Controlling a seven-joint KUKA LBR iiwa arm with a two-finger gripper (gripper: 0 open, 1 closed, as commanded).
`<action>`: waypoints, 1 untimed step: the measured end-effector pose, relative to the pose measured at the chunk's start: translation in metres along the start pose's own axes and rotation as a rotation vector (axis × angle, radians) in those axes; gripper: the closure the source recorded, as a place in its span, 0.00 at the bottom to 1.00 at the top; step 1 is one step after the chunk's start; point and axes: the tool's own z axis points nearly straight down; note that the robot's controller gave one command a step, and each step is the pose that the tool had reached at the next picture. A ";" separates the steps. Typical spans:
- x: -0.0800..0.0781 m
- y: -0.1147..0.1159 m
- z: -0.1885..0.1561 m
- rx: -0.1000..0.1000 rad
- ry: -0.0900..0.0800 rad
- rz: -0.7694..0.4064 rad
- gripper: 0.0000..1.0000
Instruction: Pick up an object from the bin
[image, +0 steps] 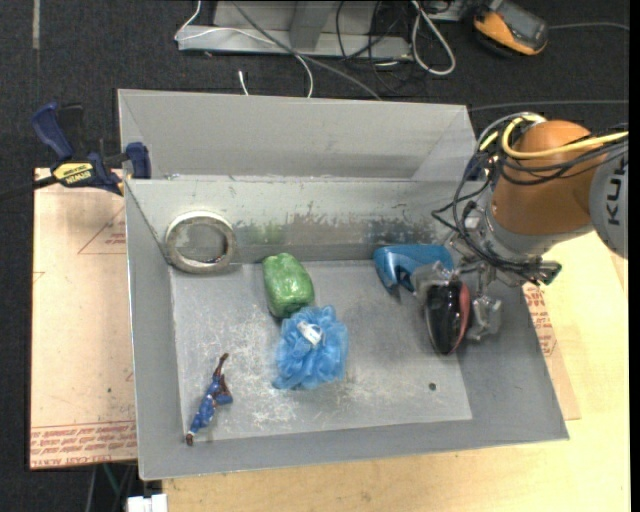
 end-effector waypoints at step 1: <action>0.006 0.021 0.012 0.010 -0.015 -0.190 0.00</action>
Offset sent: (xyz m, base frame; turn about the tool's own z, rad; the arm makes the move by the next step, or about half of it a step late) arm -0.0027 0.0022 -0.0297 -0.4409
